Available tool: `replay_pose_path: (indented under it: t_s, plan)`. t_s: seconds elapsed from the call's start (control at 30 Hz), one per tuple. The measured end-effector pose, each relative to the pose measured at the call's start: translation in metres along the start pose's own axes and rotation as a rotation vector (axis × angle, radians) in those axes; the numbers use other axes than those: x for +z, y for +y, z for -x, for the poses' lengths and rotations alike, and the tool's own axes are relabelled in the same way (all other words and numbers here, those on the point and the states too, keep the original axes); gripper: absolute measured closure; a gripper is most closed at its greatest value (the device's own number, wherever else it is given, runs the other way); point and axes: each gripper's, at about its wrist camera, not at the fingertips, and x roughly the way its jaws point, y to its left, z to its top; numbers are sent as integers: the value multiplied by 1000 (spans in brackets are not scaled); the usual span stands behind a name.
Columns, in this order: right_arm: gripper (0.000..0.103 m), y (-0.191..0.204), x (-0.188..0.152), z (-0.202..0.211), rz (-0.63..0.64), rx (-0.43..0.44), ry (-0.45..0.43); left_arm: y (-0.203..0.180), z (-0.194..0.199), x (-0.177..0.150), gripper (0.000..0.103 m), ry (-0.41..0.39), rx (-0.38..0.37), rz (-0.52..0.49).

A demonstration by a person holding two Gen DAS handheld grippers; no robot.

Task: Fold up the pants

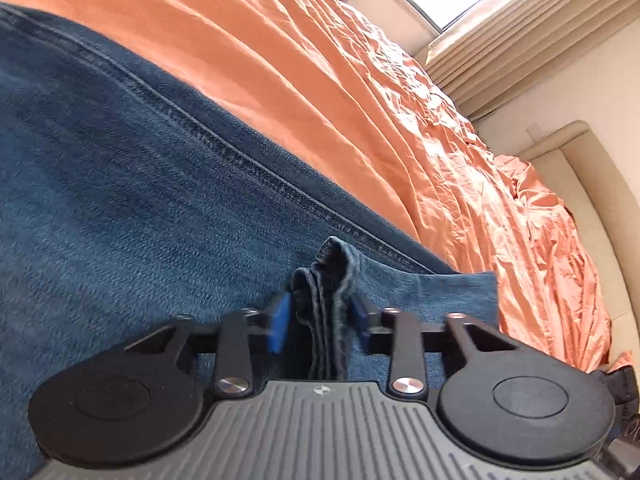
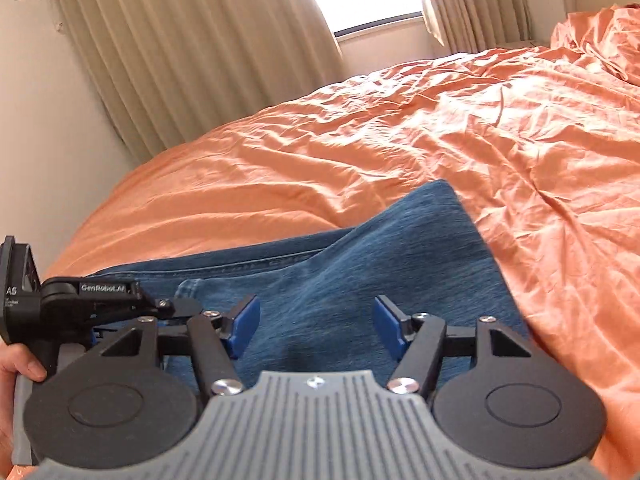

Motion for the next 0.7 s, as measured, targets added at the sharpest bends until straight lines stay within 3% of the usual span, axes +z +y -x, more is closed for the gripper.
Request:
replay_pose_path:
  t_s: [0.03,0.07,0.2,0.33,0.53,0.7]
  plan:
    - [56,-5,3,-1,-10,-15,5,-2,2,-2,89,-23,-3,-14]
    - [63,-10,5,-1,-14,-28,8,-8,8,-3,94,-60,-2,-35]
    - [80,-18,14,9,23,-83,-27,-47,41,-5,96,-195,-31,-192]
    - [88,-31,32,7,-9,-109,-68,-71,61,-3,96,-282,-30,-301]
    - [93,-50,67,-31,28,-146,-65,-43,21,6,96,-172,79,-243]
    - [101,-76,65,-79,-18,-156,12,-22,4,3,95,-132,99,-186]
